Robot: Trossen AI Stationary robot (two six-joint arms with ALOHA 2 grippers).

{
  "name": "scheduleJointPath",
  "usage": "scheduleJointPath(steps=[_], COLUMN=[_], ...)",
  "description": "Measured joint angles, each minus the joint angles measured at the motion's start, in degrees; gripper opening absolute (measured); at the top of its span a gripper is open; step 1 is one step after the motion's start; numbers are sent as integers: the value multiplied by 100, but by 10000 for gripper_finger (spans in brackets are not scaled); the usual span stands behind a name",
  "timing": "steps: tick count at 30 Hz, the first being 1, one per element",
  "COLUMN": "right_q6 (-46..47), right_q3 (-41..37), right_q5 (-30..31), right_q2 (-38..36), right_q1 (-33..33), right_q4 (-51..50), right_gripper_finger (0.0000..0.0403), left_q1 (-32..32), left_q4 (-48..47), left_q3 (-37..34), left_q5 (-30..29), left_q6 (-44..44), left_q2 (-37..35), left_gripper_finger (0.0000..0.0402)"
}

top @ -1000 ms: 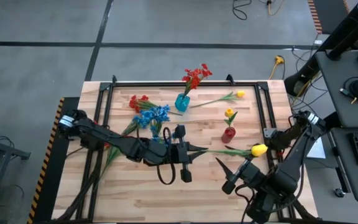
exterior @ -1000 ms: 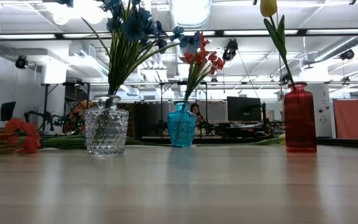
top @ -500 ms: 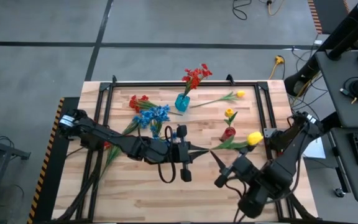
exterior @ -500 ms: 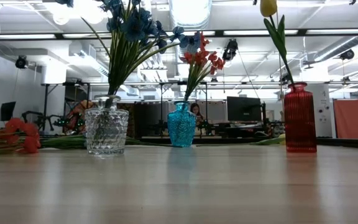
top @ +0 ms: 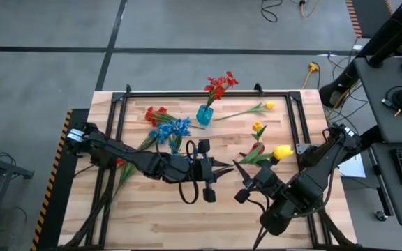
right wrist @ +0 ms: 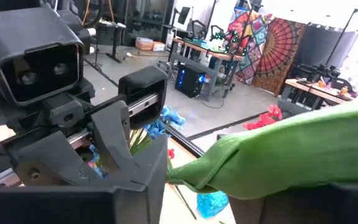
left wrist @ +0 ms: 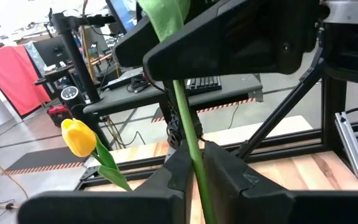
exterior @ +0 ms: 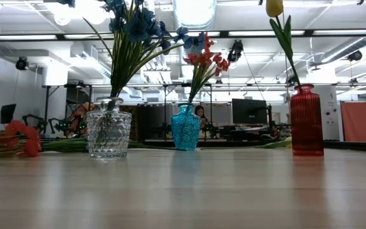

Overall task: Sort flowers into vase by color
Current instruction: Put the bottom yellow flower into the red vase

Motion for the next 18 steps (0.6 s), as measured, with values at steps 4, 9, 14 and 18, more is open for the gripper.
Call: scheduleJointPath(steps=[4,9,14,18], right_q6=[-17,-137,-424,-732], right_q3=[0,0,-2,8], right_q5=[0,-20,-41,-319], right_q2=[0,0,-12,-105], right_q1=[1,4,-1,-1], right_q4=[21,61,56,27], right_gripper_finger=[83,51,43,43], left_q1=[4,4,-85,-237], left_q4=[-9,-36,-378,-790], left_q3=[0,0,0,0], left_q5=[-4,-9,-414,-566], left_q6=[17,6,-2,-123], left_q2=[0,0,-34,-189], left_gripper_finger=[54,109,160,182])
